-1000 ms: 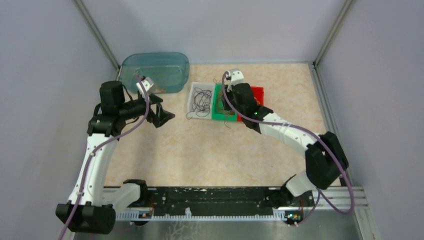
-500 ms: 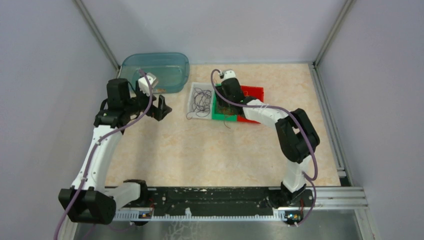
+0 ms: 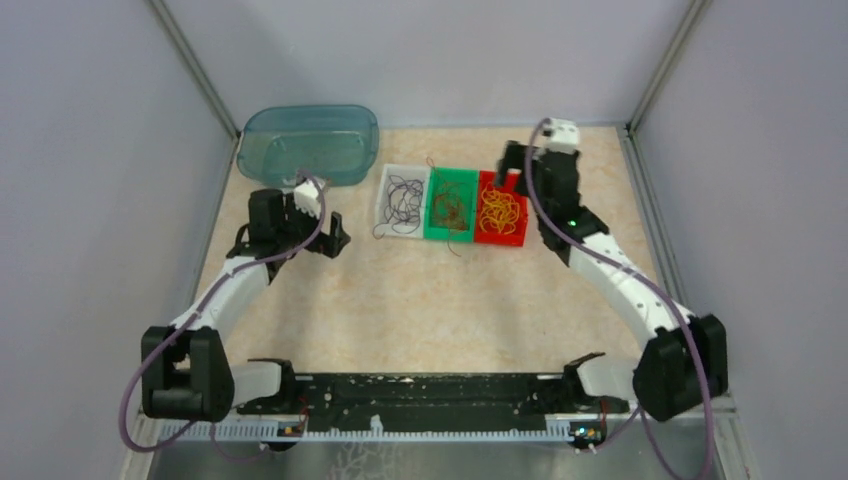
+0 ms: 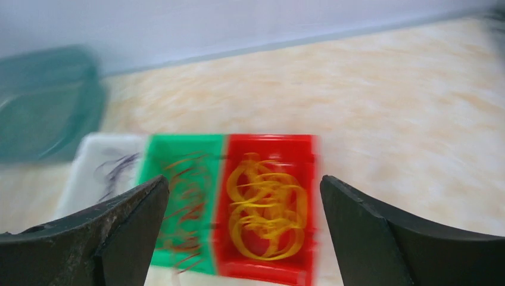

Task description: Untangle the cables

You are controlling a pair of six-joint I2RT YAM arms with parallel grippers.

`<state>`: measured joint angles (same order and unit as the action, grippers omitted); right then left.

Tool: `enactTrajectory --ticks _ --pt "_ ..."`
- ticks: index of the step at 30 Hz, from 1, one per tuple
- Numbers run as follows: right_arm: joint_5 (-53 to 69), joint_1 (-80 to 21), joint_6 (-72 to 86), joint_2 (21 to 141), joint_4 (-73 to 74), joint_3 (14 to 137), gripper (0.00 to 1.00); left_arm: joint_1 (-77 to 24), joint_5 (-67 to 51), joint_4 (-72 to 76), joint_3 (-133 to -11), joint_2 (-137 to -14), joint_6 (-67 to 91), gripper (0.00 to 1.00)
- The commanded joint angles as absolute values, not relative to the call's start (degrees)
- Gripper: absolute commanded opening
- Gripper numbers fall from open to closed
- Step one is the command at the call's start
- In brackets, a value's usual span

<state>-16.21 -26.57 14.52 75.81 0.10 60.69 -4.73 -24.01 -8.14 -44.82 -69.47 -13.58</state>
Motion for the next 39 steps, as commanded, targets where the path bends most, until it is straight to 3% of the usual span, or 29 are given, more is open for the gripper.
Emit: enactTrajectory --ticks 1,5,10,16,19,23,25,27,29,30,31,33,34,39 --pt "-23.14 -14.42 22.79 67.02 -2.1 47.39 0.99 -4.43 -21.88 9.81 -37.35 -73.25 -9.96 1.0" --pt "-34.88 -11.05 19.12 56.93 -12.02 33.65 0.99 -4.31 -20.09 19.29 -32.47 -77.84 -9.82 1.0" --pt "-47.44 -9.87 11.09 51.18 -35.8 17.19 0.99 -3.8 -17.18 38.99 -24.24 -80.46 -10.75 1.0" --pt "-45.41 -5.37 12.54 57.15 -39.38 14.03 0.99 -3.12 -16.11 59.78 -18.23 -86.42 -10.51 1.0" --pt "-42.52 -5.1 10.42 62.68 -47.61 12.1 0.99 0.29 -16.05 62.46 -17.3 -87.95 -6.07 1.0" --pt "-38.13 -4.99 10.72 71.58 -60.79 8.08 0.99 0.96 -14.95 82.27 -9.14 -91.41 -4.71 1.0" --pt "-34.38 -5.01 7.55 76.04 -69.71 6.85 0.99 1.02 -13.51 80.51 -9.33 -90.62 -4.32 1.0" --pt "-26.44 -5.06 5.12 77.05 -66.03 8.92 0.99 0.98 -13.15 73.23 -12.5 -89.98 -3.99 1.0" --pt "-21.27 -5.02 2.05 83.57 -72.42 9.03 0.99 0.86 -13.66 67.06 -16.0 -90.61 -5.17 1.0" --pt "-23.13 -5.53 1.41 84.3 -74.98 9.12 0.99 0.6 -13.37 67.16 -15.84 -90.43 -5.22 1.0" --pt "-23.13 -5.45 3.26 82.05 -67.85 10.42 0.99 0.58 -13.28 67.27 -15.71 -90.36 -5.24 1.0" --pt "-23.14 -4.96 2.33 83.86 -73.47 9.61 0.99 0.59 -13.19 67.8 -15.54 -90.37 -5.34 0.99" --pt "-22.85 -4.88 3.43 82.4 -68.22 10.35 0.99 0.52 -13.16 68.11 -15.22 -90.17 -5.28 0.99" --pt "-22.19 -4.91 2.35 82.87 -72.24 9.22 0.99 0.49 -13.05 68.92 -14.77 -89.99 -5.28 1.0"
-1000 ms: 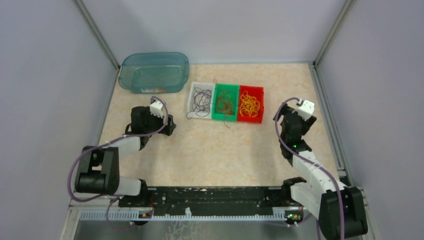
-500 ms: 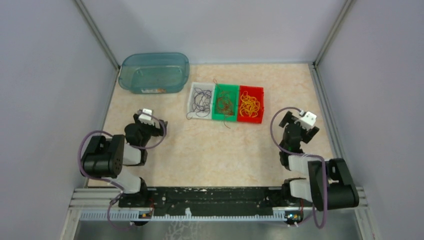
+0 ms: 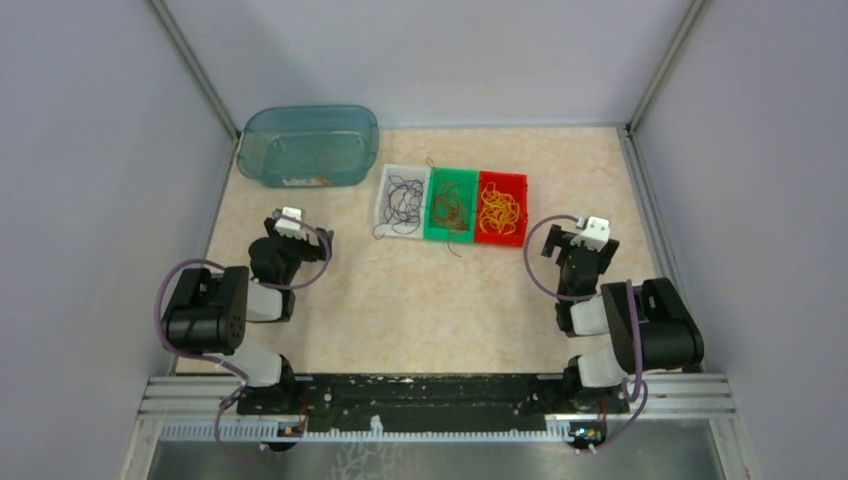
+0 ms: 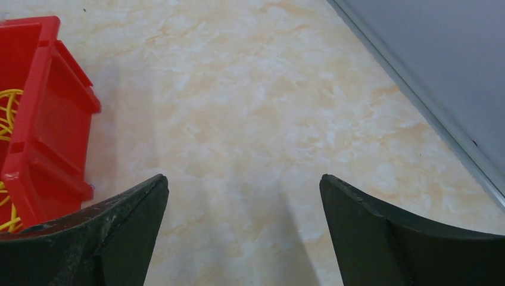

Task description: Untangle the cables

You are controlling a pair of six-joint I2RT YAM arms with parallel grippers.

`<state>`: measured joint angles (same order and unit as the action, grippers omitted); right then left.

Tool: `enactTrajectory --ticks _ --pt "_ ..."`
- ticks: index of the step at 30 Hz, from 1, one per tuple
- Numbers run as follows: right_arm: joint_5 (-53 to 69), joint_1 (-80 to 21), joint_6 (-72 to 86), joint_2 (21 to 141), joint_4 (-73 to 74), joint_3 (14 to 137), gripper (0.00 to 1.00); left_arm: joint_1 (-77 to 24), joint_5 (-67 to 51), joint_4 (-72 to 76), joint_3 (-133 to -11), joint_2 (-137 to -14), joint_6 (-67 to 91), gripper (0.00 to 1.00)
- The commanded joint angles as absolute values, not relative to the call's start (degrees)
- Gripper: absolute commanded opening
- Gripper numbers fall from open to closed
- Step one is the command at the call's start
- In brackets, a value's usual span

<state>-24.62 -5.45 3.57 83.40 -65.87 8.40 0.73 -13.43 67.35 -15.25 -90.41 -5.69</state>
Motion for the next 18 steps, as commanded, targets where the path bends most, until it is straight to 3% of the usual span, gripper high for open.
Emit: enactTrajectory --ticks 1,18 --pt "-22.11 -4.92 2.19 83.06 -71.53 9.66 0.99 0.51 -13.11 68.95 -14.77 -89.99 -5.29 0.99" --pt "-21.52 -4.92 2.24 83.1 -70.95 9.95 0.99 0.47 -13.09 68.95 -14.76 -89.99 -5.35 0.99"
